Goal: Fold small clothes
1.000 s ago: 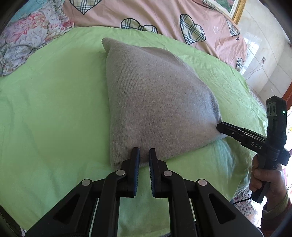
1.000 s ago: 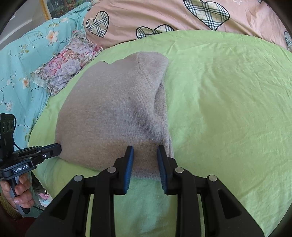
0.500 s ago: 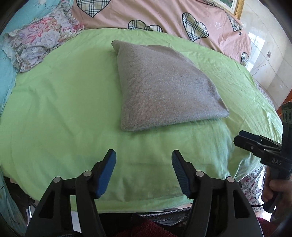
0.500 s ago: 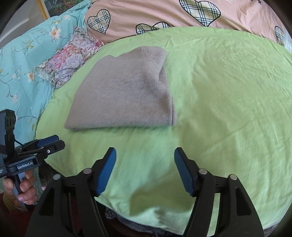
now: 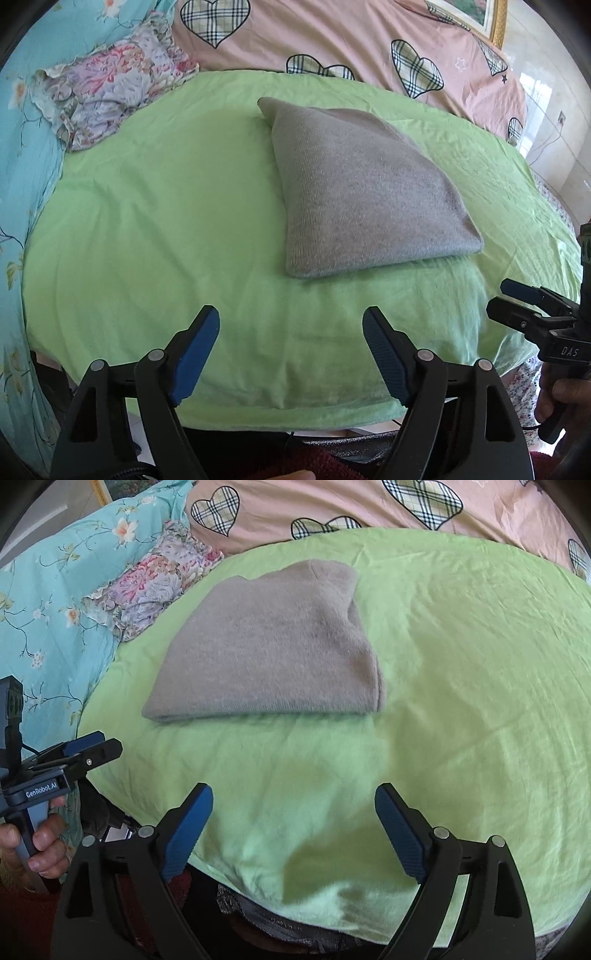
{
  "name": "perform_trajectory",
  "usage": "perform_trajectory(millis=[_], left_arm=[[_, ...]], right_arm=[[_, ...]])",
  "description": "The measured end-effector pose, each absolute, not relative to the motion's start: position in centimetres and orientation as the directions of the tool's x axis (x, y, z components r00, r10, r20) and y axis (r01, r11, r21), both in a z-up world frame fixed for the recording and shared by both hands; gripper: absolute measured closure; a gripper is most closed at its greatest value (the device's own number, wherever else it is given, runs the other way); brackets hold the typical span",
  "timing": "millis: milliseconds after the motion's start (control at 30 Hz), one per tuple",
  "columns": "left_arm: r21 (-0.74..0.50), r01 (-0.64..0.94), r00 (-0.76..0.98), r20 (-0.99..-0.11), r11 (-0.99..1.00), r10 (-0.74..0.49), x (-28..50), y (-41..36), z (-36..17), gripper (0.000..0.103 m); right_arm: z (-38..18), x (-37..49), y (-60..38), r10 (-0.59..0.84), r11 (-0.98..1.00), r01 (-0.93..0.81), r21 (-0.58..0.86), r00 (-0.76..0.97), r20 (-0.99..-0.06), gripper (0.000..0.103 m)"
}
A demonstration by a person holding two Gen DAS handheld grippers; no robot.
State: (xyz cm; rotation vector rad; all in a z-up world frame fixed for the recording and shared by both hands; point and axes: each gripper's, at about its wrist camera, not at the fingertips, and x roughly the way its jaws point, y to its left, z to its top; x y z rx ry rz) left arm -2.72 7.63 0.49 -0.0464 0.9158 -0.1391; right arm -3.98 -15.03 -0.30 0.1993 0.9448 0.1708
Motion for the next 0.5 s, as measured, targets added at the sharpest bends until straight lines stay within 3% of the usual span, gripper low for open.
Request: perform_trajectory(millis=[500], left_arm=[[0.02, 0.115, 0.584, -0.81, 0.993, -0.051, 1.3, 5.6, 0.7, 0.019]], right_arm=[[0.7, 0.3, -15.2, 0.251, 0.965, -0.086, 0.249, 0.587, -0.77, 0.007]])
